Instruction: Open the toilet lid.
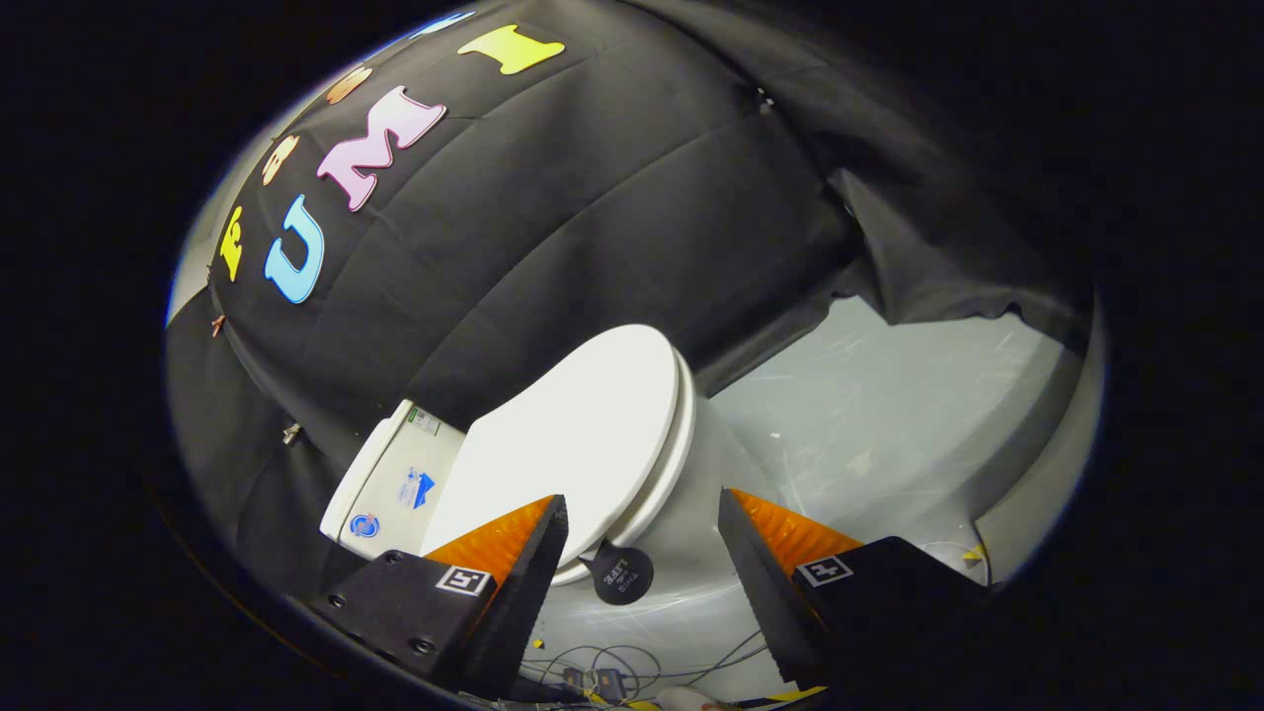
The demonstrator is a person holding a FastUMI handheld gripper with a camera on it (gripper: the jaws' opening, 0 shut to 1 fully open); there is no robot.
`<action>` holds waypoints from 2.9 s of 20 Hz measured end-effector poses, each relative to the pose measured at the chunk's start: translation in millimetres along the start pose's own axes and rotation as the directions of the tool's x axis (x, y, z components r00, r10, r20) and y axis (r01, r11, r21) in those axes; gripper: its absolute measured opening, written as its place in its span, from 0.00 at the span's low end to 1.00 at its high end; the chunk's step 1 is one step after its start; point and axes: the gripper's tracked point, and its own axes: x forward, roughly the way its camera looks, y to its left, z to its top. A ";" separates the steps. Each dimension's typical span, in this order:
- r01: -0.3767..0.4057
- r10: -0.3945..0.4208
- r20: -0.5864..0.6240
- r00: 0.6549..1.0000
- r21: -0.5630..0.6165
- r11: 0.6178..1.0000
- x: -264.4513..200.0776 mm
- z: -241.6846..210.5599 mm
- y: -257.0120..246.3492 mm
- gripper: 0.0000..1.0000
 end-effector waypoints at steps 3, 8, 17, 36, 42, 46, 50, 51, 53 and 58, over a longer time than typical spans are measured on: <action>-0.003 0.008 -0.058 0.998 0.095 0.995 0.9 -15.8 -6.6 0.96; -0.035 0.066 -0.092 0.994 0.302 0.953 4.6 -27.0 -13.2 0.95; -0.124 0.199 -0.120 0.973 0.458 0.880 8.6 -39.6 3.6 0.85; -0.142 0.252 -0.115 0.961 0.575 0.805 16.3 -44.6 9.1 0.13; -0.139 0.242 -0.097 0.965 0.595 0.792 16.1 -44.9 8.2 0.05; -0.109 0.203 -0.105 0.974 0.570 0.815 17.6 -44.7 12.2 0.05; -0.067 0.152 -0.108 0.982 0.555 0.829 16.3 -40.9 17.2 0.05; -0.065 0.144 -0.106 0.984 0.540 0.839 15.0 -42.3 19.1 0.05; -0.066 0.140 -0.100 0.985 0.533 0.843 12.6 -37.4 22.6 0.05; -0.079 0.133 -0.076 0.988 0.490 0.868 3.8 -25.2 41.1 0.05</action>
